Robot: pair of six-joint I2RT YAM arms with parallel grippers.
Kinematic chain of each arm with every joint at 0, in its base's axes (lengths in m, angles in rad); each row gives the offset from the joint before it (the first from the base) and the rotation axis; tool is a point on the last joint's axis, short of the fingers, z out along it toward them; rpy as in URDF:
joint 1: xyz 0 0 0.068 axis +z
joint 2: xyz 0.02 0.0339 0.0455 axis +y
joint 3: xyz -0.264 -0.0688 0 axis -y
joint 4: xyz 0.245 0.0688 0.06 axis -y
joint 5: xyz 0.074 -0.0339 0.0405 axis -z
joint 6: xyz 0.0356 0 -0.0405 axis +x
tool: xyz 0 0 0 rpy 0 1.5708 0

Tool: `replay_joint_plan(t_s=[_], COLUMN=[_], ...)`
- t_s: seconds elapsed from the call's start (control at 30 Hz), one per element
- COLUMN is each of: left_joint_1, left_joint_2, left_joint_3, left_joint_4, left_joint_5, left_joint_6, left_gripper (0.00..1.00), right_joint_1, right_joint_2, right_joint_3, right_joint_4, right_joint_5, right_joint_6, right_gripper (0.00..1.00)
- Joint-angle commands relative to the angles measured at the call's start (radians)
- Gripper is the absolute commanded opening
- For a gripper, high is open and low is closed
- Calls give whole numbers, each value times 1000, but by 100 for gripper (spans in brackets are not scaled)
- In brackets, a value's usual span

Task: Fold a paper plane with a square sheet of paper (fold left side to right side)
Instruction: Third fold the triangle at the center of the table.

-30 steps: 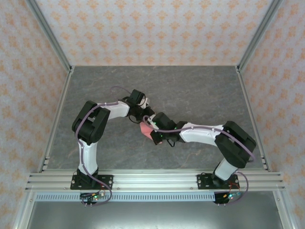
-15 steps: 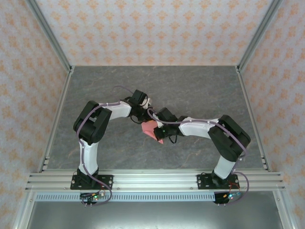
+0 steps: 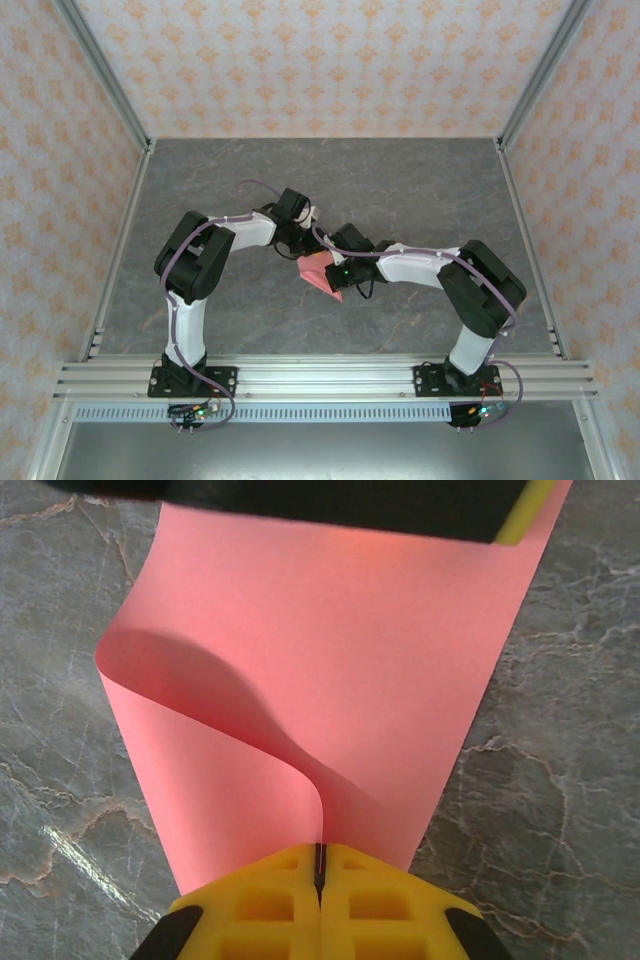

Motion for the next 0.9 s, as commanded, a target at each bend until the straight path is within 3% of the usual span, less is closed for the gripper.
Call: replay_joint_plan(t_s=[0.0, 0.87], left_joint_1=[-21, -28], left_joint_2=[40, 43], left_joint_3=[2, 1], left_joint_4=[-78, -78], left_joint_5=[-37, -38], left_joint_6=[21, 21], left_gripper=[16, 16], right_joint_1=[-6, -9], right_joint_2=[-15, -42], right_joint_3=[9, 13], right_joint_4=[-16, -18], right_joint_5=[27, 45], right_joint_6=[12, 21], right_gripper=[0, 0])
